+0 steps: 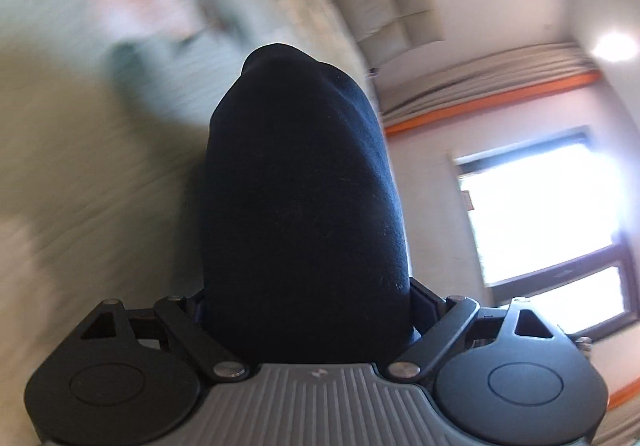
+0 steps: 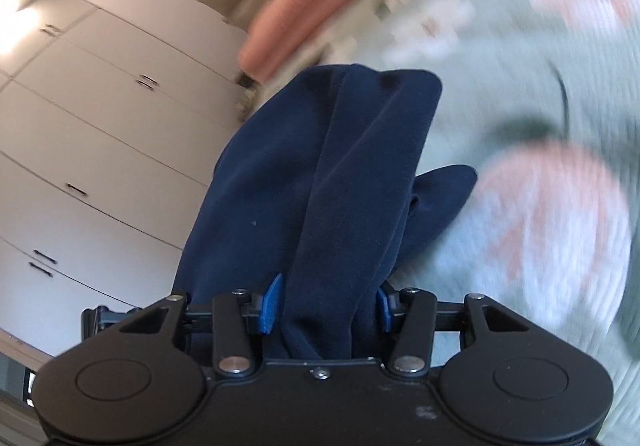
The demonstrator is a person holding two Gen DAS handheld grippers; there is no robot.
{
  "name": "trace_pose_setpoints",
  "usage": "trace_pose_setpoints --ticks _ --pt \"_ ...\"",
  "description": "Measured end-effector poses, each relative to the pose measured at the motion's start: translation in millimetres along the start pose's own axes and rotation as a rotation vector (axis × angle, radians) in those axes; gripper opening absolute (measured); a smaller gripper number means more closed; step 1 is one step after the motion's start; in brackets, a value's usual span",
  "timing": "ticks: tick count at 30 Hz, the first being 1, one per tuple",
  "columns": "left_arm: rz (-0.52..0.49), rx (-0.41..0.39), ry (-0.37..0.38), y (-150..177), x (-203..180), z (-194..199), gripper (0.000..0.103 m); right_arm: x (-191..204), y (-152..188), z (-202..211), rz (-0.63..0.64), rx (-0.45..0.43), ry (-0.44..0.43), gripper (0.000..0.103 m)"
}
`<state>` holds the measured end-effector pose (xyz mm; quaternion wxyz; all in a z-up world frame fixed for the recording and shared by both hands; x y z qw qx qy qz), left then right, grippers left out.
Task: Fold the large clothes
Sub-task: 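Grasp the folded bundle with both tools and lift it, then lower the folded bundle onto the bedspread with both tools and release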
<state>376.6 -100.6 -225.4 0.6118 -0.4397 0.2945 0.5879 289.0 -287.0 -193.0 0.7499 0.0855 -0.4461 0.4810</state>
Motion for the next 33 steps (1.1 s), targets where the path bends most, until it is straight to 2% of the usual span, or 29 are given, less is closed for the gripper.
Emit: trace_pose_setpoints --ticks 1,2,4,5,9,11,13,14,16,19,20,22,23,24,25,26,28,29,30,32,33 --pt "0.000 -0.006 -0.031 3.7 19.7 -3.2 0.091 -12.9 7.9 -15.4 -0.004 0.017 0.022 0.058" --pt "-0.023 -0.020 -0.022 5.2 32.2 -3.9 0.092 -25.8 15.6 -25.9 0.003 0.022 0.043 0.058" --pt "-0.043 -0.048 0.067 7.3 38.8 1.5 0.092 -40.5 18.2 -31.5 -0.042 -0.001 -0.037 0.064" --pt "-0.053 -0.053 0.079 6.8 40.5 2.1 0.092 -42.7 16.5 -32.2 -0.060 -0.017 -0.069 0.068" --pt "-0.104 -0.082 0.094 12.6 40.6 14.9 0.089 -44.8 15.2 -20.2 0.013 -0.064 -0.068 0.070" --pt "-0.135 -0.125 0.071 12.8 40.3 26.1 0.088 -41.1 17.7 2.0 0.045 -0.097 -0.047 0.069" --pt "-0.192 -0.196 0.019 25.4 35.1 55.0 0.084 -34.0 16.2 33.1 0.080 -0.169 -0.023 0.069" --pt "-0.221 -0.237 -0.014 34.5 32.1 71.5 0.074 -30.3 15.4 49.9 0.109 -0.214 0.008 0.069" --pt "-0.280 -0.307 -0.076 47.5 19.5 104.3 0.072 -20.6 18.8 76.5 0.159 -0.285 0.072 0.069" --pt "-0.373 -0.334 -0.157 71.2 -15.6 128.9 0.069 5.2 34.0 92.4 0.199 -0.325 0.130 0.069" --pt "-0.399 -0.339 -0.165 73.4 -30.9 132.5 0.063 12.3 37.5 88.1 0.199 -0.311 0.187 0.069" --pt "-0.466 -0.324 -0.150 82.1 -60.8 122.8 0.046 22.4 37.8 70.5 0.173 -0.276 0.285 0.063" --pt "-0.512 -0.315 -0.159 84.5 -73.2 112.0 0.028 33.8 39.6 59.8 0.177 -0.260 0.255 0.050" --pt "-0.547 -0.292 -0.182 87.0 -80.9 97.1 0.020 45.9 39.9 48.2 0.207 -0.252 0.255 0.028" --pt "-0.573 -0.245 -0.196 90.0 -84.6 78.6 0.020 54.3 41.3 40.0 0.278 -0.265 0.319 0.017" --pt "-0.593 -0.199 -0.198 92.7 -82.8 56.8 0.021 57.6 45.4 29.8 0.375 -0.281 0.407 0.011" --pt "-0.594 -0.105 -0.215 105.0 -62.9 32.6 0.017 41.2 56.9 6.8 0.437 -0.219 0.486 0.004" --pt "-0.582 -0.079 -0.226 111.6 -51.5 30.1 0.008 22.4 61.2 0.8 0.444 -0.204 0.536 0.000" --pt "-0.554 -0.048 -0.221 119.2 -37.9 31.9 0.003 2.4 66.0 2.3 0.455 -0.199 0.582 0.000" --pt "-0.536 -0.049 -0.191 130.9 -24.2 41.5 0.003 -35.2 67.0 15.2 0.411 -0.190 0.709 0.000" --pt "-0.546 -0.061 -0.195 135.0 -22.5 48.6 0.003 -51.5 65.2 17.8 0.358 -0.168 0.712 0.003"
Point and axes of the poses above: each gripper's, at about its wrist camera, not at the fingertips, and z roughly against the way its jaws point, x to its left, y to its underside, the point moved 9 cm from there along -z, roughly the way its jaws point, and after that the axes turned 4 degrees about x, right-handed, at the moved point
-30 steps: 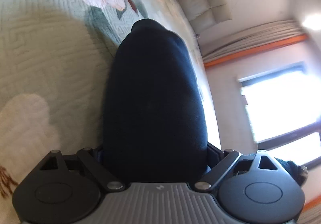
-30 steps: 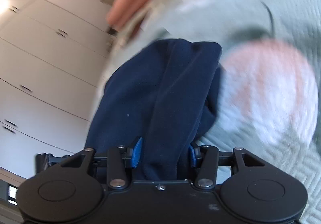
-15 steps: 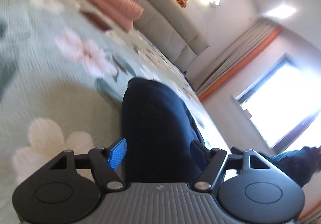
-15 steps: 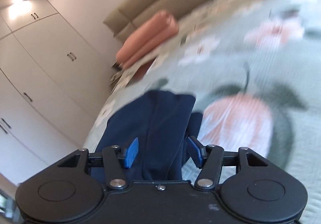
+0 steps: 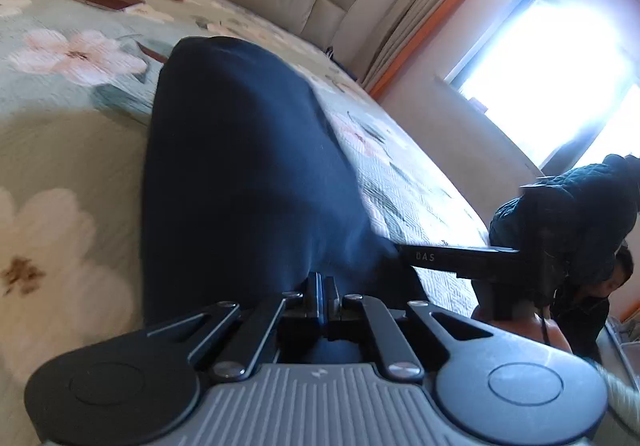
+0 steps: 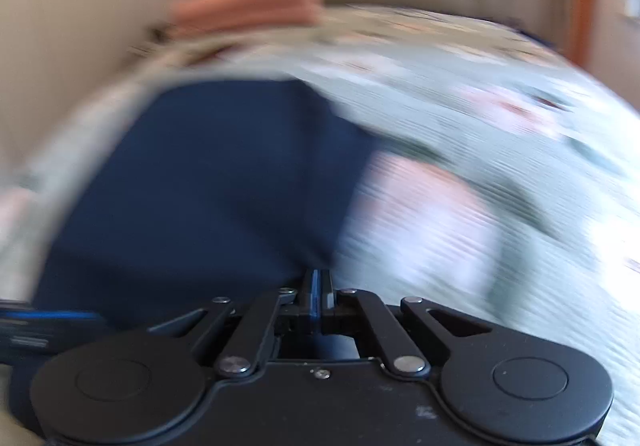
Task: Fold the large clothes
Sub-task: 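Lower the folded bundle onto the bedspread with both tools and release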
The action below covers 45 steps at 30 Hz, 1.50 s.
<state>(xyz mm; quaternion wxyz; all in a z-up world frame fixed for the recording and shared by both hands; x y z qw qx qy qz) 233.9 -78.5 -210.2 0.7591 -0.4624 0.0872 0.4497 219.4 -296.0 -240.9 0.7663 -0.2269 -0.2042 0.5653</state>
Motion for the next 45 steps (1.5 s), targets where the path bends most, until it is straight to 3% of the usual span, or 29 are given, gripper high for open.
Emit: trace_pose_setpoints --ticks 1,3,5,7,9,11,13,14,17,18,20,21,25,27,32,37,39,43,45 --pt "0.000 -0.014 -0.001 1.3 0.0 5.5 0.003 -12.4 0.6 -4.2 -0.072 0.027 -0.058 0.003" --pt "0.005 -0.023 0.007 -8.0 -0.1 5.5 0.004 -13.6 -18.0 6.9 -0.104 -0.040 -0.131 0.004" --pt "-0.027 -0.006 -0.012 -9.1 -5.4 1.6 0.004 10.5 -54.4 23.4 -0.016 -0.156 -0.147 0.011" --pt "-0.044 -0.005 -0.019 -5.3 -8.1 2.1 0.004 45.2 -90.3 29.4 0.055 -0.249 -0.252 0.013" --pt "-0.037 -0.011 -0.008 -7.9 -10.5 1.1 0.004 75.4 -116.4 9.5 0.121 -0.269 -0.310 0.015" --pt "-0.010 -0.018 0.019 -8.7 -6.2 0.7 0.003 93.8 -129.1 -40.9 0.211 -0.197 -0.237 0.014" --pt "0.004 -0.024 0.043 -9.0 -4.1 1.0 0.003 86.8 -133.6 -95.9 0.252 -0.122 -0.076 0.011" --pt "0.003 -0.027 0.051 -10.3 -3.4 -0.2 0.003 78.9 -136.0 -114.6 0.231 -0.099 -0.054 0.002" --pt "-0.013 -0.037 0.037 -6.6 -3.9 2.4 0.003 64.5 -145.5 -113.8 0.147 -0.086 -0.076 0.000" --pt "-0.003 -0.040 0.036 -5.3 -3.4 4.4 0.003 57.0 -141.4 -100.4 0.167 -0.108 0.000 0.015" --pt "0.021 -0.045 0.036 -2.7 -2.5 10.0 0.004 49.6 -137.1 -85.0 0.202 -0.129 0.111 0.018" --pt "0.025 -0.043 0.025 -1.2 -1.9 12.7 0.004 44.3 -132.0 -73.6 0.192 -0.128 0.111 0.018" --pt "-0.044 -0.025 -0.087 5.0 -15.3 33.8 0.004 35.3 -97.5 3.6 0.104 -0.167 -0.033 0.018" --pt "-0.071 -0.046 -0.133 7.3 -29.0 52.2 0.009 34.3 -71.7 48.0 0.091 -0.180 -0.069 0.018" --pt "-0.080 -0.126 -0.167 5.8 -66.6 111.2 0.009 39.4 -27.4 149.7 0.087 -0.216 -0.068 0.018" --pt "-0.126 -0.185 -0.297 -9.1 -107.4 167.6 0.012 46.0 -0.9 206.9 -0.036 -0.196 -0.066 0.022" --pt "-0.154 -0.206 -0.362 -12.1 -124.9 186.6 0.020 55.3 9.2 223.2 -0.074 -0.178 -0.084 0.033" --pt "-0.217 -0.256 -0.444 -12.6 -156.9 213.0 0.030 82.5 16.3 256.3 -0.038 -0.193 -0.123 0.046" --pt "-0.205 -0.279 -0.460 -14.3 -170.2 222.5 0.051 93.7 15.9 273.8 -0.005 -0.221 -0.086 0.065"
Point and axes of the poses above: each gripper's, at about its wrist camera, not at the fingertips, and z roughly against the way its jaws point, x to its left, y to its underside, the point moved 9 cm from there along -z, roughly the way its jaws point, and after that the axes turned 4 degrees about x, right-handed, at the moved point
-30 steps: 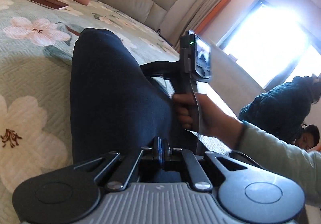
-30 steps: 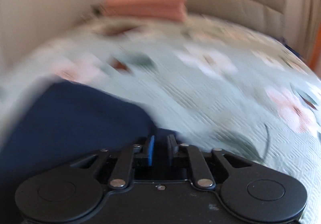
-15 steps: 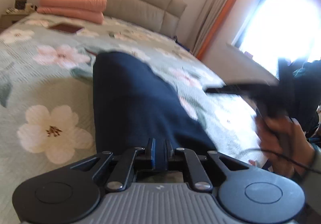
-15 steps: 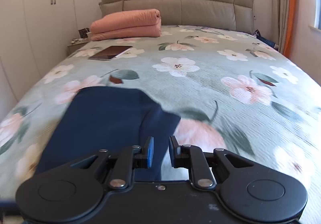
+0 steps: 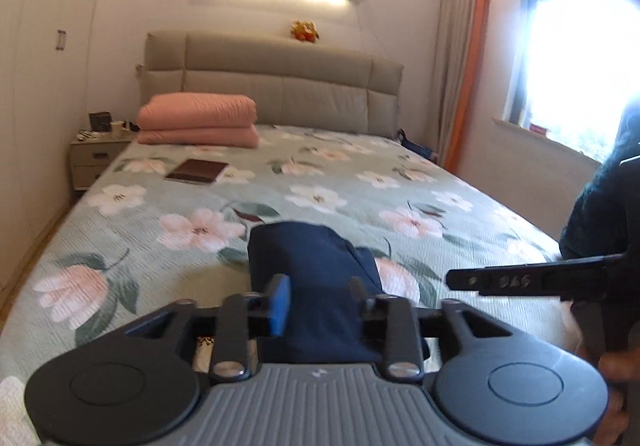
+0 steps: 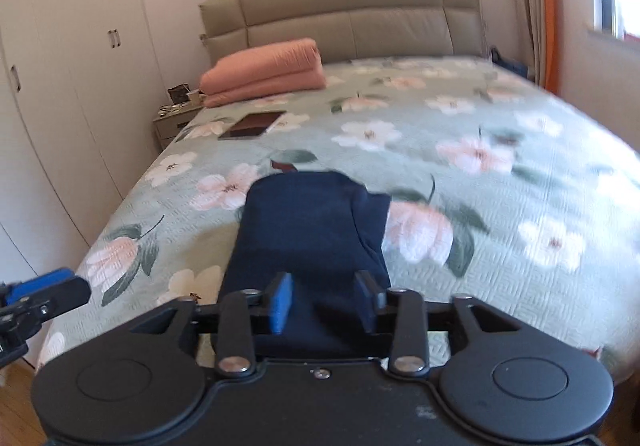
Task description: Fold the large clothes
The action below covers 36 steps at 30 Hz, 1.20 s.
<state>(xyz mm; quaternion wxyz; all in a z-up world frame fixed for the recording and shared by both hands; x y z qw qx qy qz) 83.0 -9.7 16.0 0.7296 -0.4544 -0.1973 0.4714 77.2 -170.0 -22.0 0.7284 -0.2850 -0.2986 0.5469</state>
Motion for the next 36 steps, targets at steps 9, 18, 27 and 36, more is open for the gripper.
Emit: trace_pose_setpoints --ticks 9,18,27,36 --pt "0.009 -0.053 -0.149 -15.2 -17.0 32.7 0.099 23.5 4.5 39.6 0.105 -0.056 0.045 0.076" --pt "0.040 0.091 -0.181 18.9 -9.3 5.4 0.099 19.2 31.0 19.8 0.087 0.056 0.031 0.077" --pt "0.062 0.139 -0.194 29.6 -2.1 -0.4 0.099 15.0 41.0 3.1 0.067 0.113 0.040 0.077" --pt "0.008 0.166 -0.209 33.8 -10.5 -3.9 0.099 12.9 39.8 4.0 0.083 0.105 0.059 0.078"
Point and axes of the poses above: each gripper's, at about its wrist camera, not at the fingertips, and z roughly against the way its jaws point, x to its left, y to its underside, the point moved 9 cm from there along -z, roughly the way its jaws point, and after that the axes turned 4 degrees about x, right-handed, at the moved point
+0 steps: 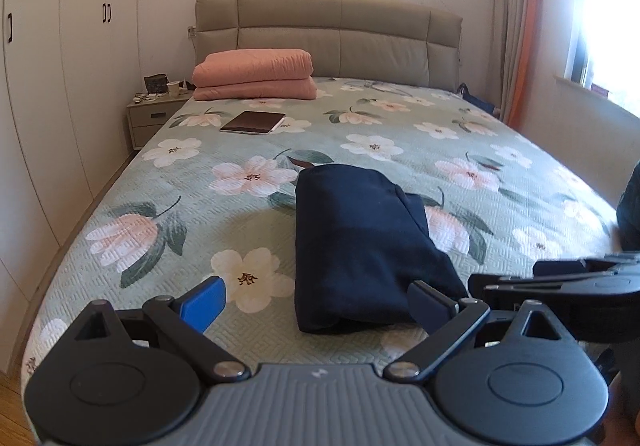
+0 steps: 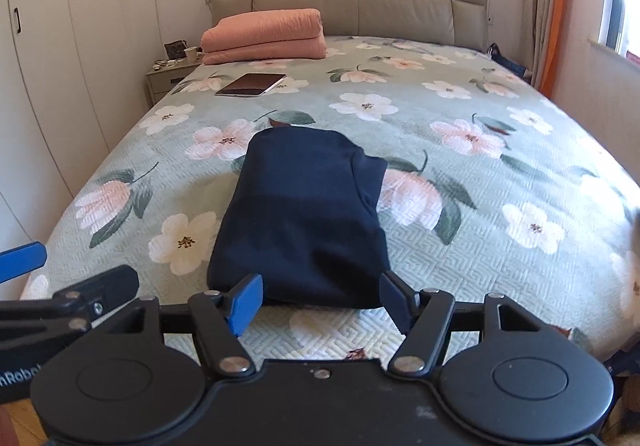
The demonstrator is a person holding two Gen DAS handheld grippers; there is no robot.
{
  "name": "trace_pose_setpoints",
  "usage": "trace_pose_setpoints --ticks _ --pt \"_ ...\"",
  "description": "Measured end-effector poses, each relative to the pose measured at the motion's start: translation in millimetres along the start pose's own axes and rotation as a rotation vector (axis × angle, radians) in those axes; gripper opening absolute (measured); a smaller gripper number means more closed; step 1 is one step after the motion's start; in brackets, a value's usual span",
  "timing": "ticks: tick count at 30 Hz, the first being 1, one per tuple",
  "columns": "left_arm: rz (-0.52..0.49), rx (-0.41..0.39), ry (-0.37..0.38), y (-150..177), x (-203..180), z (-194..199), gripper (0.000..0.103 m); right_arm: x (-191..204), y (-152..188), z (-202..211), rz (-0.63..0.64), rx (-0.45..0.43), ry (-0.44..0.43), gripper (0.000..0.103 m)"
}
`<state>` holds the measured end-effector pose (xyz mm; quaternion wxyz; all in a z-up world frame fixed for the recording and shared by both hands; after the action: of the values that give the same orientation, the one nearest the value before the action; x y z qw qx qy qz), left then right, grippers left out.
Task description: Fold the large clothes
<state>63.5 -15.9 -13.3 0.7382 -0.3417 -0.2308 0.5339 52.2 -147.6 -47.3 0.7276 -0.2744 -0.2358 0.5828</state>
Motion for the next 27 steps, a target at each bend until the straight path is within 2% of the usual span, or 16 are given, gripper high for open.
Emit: trace_pose_setpoints --ticks 27 --pt "0.009 0.035 -0.011 4.5 -0.5 4.1 0.099 1.2 2.0 3.9 -0.031 0.033 -0.011 0.079"
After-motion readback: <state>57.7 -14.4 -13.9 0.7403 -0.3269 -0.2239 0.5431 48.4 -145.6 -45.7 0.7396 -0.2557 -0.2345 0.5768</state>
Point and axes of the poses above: each gripper's, at about its wrist camera, not at the fingertips, and z roughly against the way its jaws point, x to its left, y to its underside, the point moved 9 cm from there along -z, roughly the way its jaws point, and after that the axes turned 4 degrees about x, right-handed, at the moved point
